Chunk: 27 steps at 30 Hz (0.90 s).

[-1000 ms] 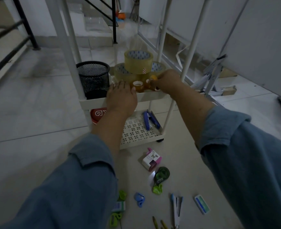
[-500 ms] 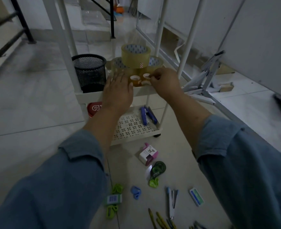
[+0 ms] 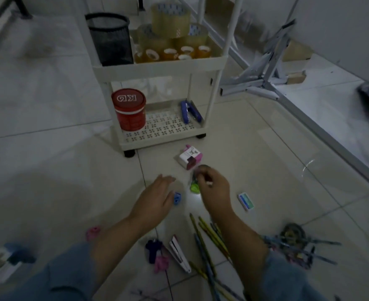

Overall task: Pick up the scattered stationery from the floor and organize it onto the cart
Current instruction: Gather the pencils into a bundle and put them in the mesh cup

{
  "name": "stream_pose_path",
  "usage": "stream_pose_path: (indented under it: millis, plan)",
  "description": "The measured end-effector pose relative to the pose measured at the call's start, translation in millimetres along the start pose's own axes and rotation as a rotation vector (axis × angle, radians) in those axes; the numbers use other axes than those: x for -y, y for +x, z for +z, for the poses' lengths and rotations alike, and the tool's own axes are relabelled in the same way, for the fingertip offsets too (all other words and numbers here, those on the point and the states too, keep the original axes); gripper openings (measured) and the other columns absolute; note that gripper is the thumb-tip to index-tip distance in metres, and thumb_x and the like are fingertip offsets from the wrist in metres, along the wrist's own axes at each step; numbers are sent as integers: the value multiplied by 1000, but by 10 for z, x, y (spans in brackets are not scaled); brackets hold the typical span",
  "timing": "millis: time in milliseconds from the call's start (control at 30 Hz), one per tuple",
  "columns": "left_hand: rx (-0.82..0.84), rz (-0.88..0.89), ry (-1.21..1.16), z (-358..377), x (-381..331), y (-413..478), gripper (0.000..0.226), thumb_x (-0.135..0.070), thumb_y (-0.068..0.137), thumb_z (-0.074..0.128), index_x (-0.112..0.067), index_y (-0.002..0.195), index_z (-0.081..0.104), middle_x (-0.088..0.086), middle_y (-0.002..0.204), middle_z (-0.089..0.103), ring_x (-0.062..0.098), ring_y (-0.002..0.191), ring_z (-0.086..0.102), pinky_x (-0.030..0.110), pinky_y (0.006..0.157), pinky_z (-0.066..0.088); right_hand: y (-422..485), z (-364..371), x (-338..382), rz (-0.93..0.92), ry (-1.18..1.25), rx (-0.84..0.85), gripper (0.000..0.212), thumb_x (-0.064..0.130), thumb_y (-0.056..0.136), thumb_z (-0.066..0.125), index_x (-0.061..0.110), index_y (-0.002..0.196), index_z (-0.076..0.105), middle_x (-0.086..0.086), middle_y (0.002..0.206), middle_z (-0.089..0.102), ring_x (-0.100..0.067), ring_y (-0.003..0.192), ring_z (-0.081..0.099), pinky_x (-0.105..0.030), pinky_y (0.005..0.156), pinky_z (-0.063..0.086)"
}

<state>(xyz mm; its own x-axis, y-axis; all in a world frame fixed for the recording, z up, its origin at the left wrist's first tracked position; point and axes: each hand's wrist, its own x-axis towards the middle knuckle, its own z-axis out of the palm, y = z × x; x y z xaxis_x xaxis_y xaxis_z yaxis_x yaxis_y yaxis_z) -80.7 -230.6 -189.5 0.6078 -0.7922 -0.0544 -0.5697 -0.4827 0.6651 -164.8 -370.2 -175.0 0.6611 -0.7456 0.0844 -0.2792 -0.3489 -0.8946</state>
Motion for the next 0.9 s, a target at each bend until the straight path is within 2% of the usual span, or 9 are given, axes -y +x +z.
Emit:
stream_pose_path:
  millis: [100,167,267,367,467,567,633,700,900]
  plan:
    - [48,-22,13,247,201,-367,40,-26,98,42,-20,138,39,-2,139,44,16,129,42,13,97,28,-542,96,-460,90,-57,83,18,5,89,54,12,95,70,2,88,65,-8,78,58,-3,66,42]
    - [98,-47,44,339,288,-587,40,-30,97,42,-20,136,42,-2,134,48,16,122,47,17,94,33,-861,113,-691,103,-97,102,18,4,87,56,13,96,70,2,91,66,-8,82,59,-11,71,44]
    - [121,8,99,397,403,-833,51,-45,87,35,-19,128,51,0,119,58,9,109,51,14,87,37,-1208,76,-926,89,-172,138,18,9,86,57,15,99,69,0,96,66,-10,88,59,-11,74,42]
    - [111,292,197,386,480,-997,33,-37,84,45,-20,111,56,-2,100,64,5,94,47,18,79,43,-1265,-3,-938,11,-287,152,20,15,81,55,13,96,69,-4,94,66,-15,89,57,-15,75,38]
    - [341,584,408,417,543,-1181,34,-56,86,42,-29,106,50,-11,99,61,2,92,51,14,77,42,-1272,-95,-937,-6,-476,139,25,26,78,51,9,89,66,-10,93,62,-27,86,56,-28,73,42]
    - [569,565,479,503,546,-1338,38,-50,78,48,-29,110,46,-9,103,61,6,91,55,16,71,46,-1384,-206,-944,81,-535,148,22,31,75,64,11,83,59,-7,88,56,-25,84,53,-28,67,37]
    - [619,502,530,587,553,-1377,36,-29,84,49,-19,119,47,2,115,56,19,102,54,26,84,45,-1478,-235,-946,100,-598,226,25,34,78,65,13,87,55,-5,93,53,-21,87,49,-27,67,33]
    - [775,379,599,610,519,-1385,32,-16,91,46,-12,122,46,11,122,51,28,110,49,36,91,40,-1544,-230,-931,124,-658,338,24,34,86,57,14,99,51,-4,105,52,-19,95,49,-24,69,31]
    - [807,326,560,612,401,-1276,26,-9,90,38,-2,113,47,15,119,48,28,104,48,33,80,33,-1550,-200,-911,215,-610,360,27,23,93,49,9,116,49,-10,118,52,-24,108,50,-29,84,41]
